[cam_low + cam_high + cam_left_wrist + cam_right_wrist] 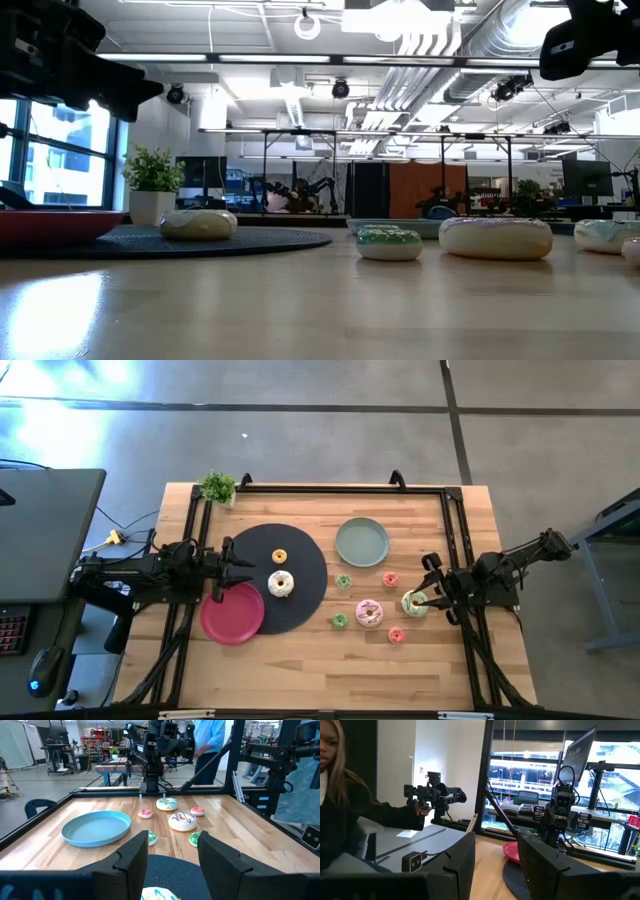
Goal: Pick & Place donuts
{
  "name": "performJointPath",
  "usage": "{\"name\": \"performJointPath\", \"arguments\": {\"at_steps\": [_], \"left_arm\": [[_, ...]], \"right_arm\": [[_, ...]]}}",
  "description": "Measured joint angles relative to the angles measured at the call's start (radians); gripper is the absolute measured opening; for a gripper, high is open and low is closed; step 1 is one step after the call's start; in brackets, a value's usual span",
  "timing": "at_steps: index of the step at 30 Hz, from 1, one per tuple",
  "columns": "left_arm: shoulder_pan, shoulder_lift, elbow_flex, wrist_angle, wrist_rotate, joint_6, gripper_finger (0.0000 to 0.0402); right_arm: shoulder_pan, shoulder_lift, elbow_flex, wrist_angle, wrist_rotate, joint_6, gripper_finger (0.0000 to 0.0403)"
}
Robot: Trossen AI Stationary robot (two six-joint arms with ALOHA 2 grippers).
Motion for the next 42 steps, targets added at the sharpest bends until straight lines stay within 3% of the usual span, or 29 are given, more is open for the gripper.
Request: {"name": "performJointPath", "arguments": {"at_steps": [8,16,30,42], "left_arm": [[0.0,0.0,0.0,0.0,0.005,-0.205,0.0163],[0.0,0.0,0.0,-0.008,-0.055,-0.245,0.0163],[-0.001,0.081,0.0,0.007,0.056,-0.371,0.0163],[-0.001,0.182,0.0,0.071,0.02,-0.414,0.0163]], "right_arm": [[0.0,0.0,0.0,0.0,0.0,0.0,0.0138],[0.0,0.0,0.0,0.0,0.0,0.0,0.0138],[0.0,0.0,0.0,0.0,0.0,0.0,0.0138],[0.0,0.0,0.0,0.0,0.0,0.0,0.0138]]}}
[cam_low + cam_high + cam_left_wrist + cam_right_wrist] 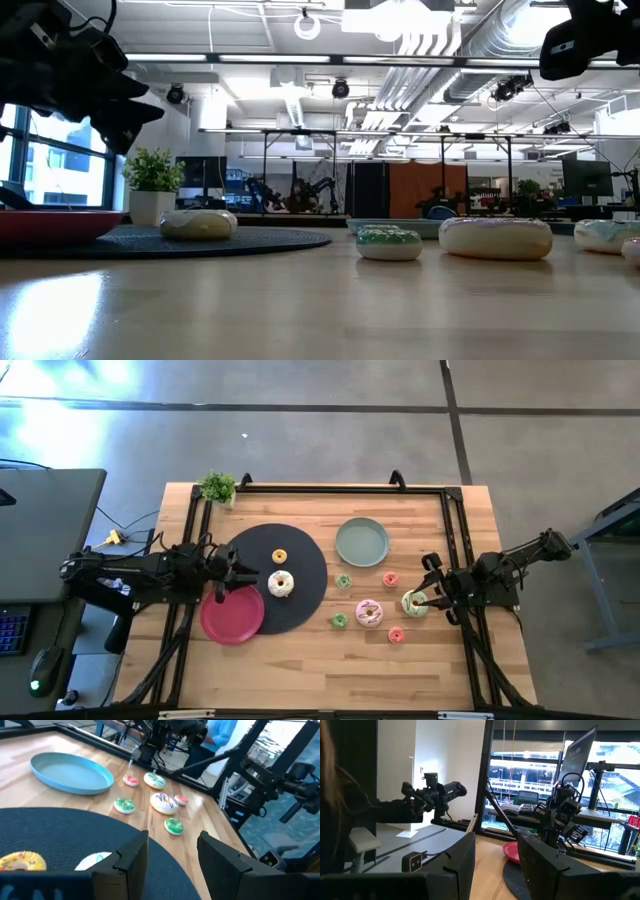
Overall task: Pick & Place donuts
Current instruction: Put the big white donut on the red plate
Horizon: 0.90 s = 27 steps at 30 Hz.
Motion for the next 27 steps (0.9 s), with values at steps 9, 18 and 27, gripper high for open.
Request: {"name": "performJointPath", "arguments": {"at_steps": [9,18,27], "left_arm": [[0.0,0.107,0.0,0.066,-0.109,-0.042,0.0163],[0.0,0.281,0.004,0.171,-0.197,-0.091,0.0163],[0.0,0.469,0.107,0.154,-0.209,-0.051,0.0163]], "right_arm": [[0.0,0.0,0.0,0.0,0.0,0.0,0.0138],[0.0,0.0,0.0,0.0,0.0,0.0,0.0138],[0.0,0.0,0.0,0.0,0.0,0.0,0.0138]]}}
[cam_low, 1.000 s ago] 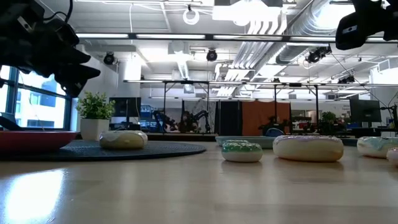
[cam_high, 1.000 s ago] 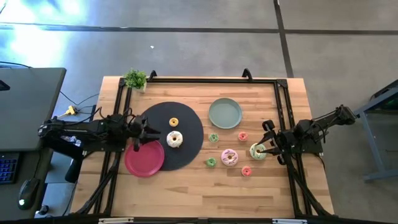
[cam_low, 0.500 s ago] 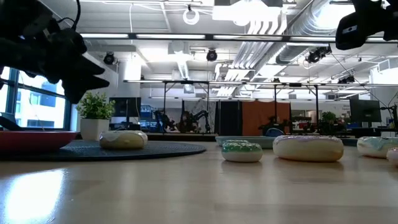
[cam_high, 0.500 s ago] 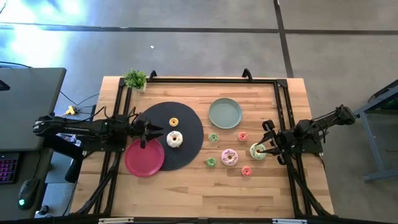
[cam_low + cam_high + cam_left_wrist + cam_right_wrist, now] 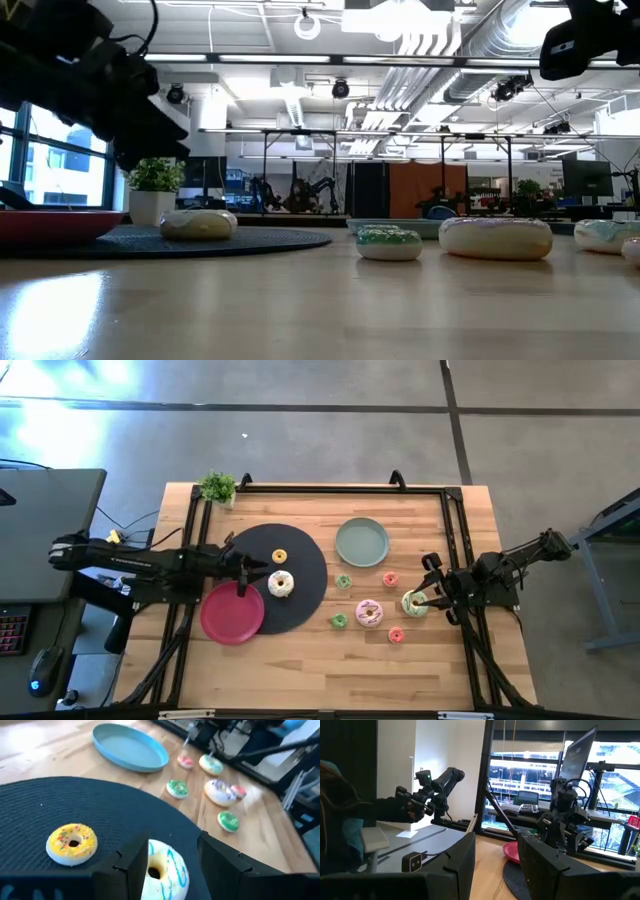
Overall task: Pick & Place donuts
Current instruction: Put the big white donut on the red plate
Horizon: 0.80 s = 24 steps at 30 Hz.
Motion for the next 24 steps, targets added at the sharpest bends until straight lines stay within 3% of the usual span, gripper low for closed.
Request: {"name": "performJointPath", "arguments": {"at_steps": [12,24], "left_arm": [[0.0,0.308,0.217,-0.186,-0.002,0.057,0.0163],[0.001,0.471,0.242,-0.231,-0.06,-0.032,0.0163]], "right_arm": [[0.0,0.0,0.0,0.003,0.03,-0.004,0.0138],[0.0,0.0,0.0,0.001,0.043,0.062,0.0138]]}}
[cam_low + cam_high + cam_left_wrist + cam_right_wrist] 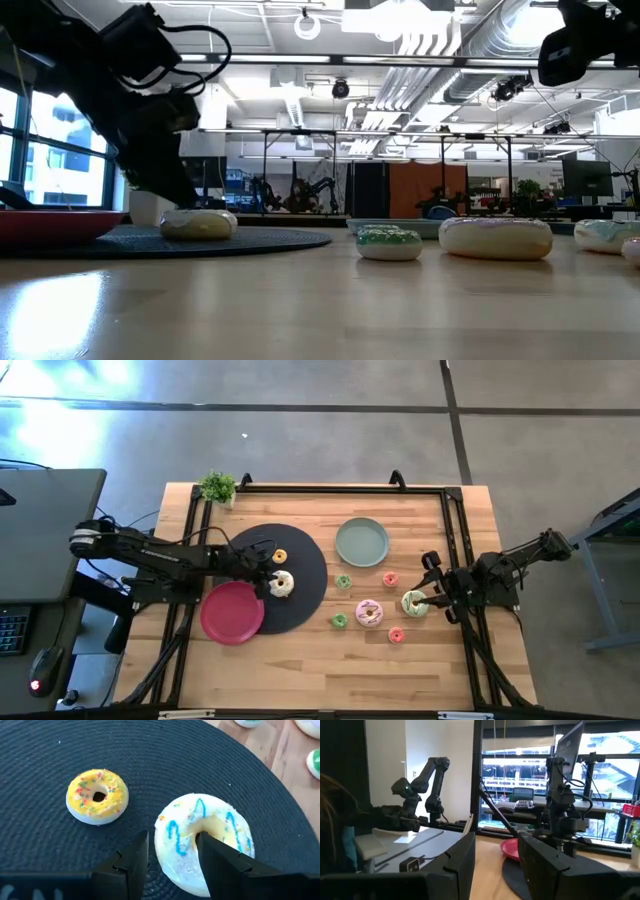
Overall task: Pick & Place donuts
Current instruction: Put the big white donut on the red plate
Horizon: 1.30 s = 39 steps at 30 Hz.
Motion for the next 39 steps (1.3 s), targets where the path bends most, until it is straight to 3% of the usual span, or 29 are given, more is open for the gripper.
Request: {"name": "performJointPath", "arguments": {"at_steps": [7,14,17,20,27,31,39], "left_arm": [[0.0,0.031,0.0,-0.001,0.008,-0.025,0.0163],[0.0,0.111,0.003,0.015,-0.011,-0.066,0.0163],[0.0,0.139,0.004,0.03,0.004,-0.096,0.0157],[0.0,0.15,0.004,0.054,0.023,-0.111,0.0126],[0.0,0.134,0.027,0.048,0.044,-0.127,0.0011],[0.0,0.103,0.116,-0.096,0.073,-0.134,0.0022],[0.0,0.036,0.426,-0.673,0.13,-0.123,0.0007]], "right_arm": [[0.0,0.0,0.0,0.009,0.057,-0.02,0.0138],[-0.002,0.008,0.0,-0.005,0.398,-0.067,0.0138],[-0.001,0.021,0.0,-0.007,0.431,-0.07,0.0138],[-0.002,0.029,0.0,-0.008,0.433,-0.071,0.0138],[-0.002,0.028,0.0,0.018,0.452,-0.116,0.0138],[-0.002,0.028,0.001,0.024,0.452,-0.14,0.0138],[-0.002,0.027,0.006,0.034,0.452,-0.149,0.0138]]}}
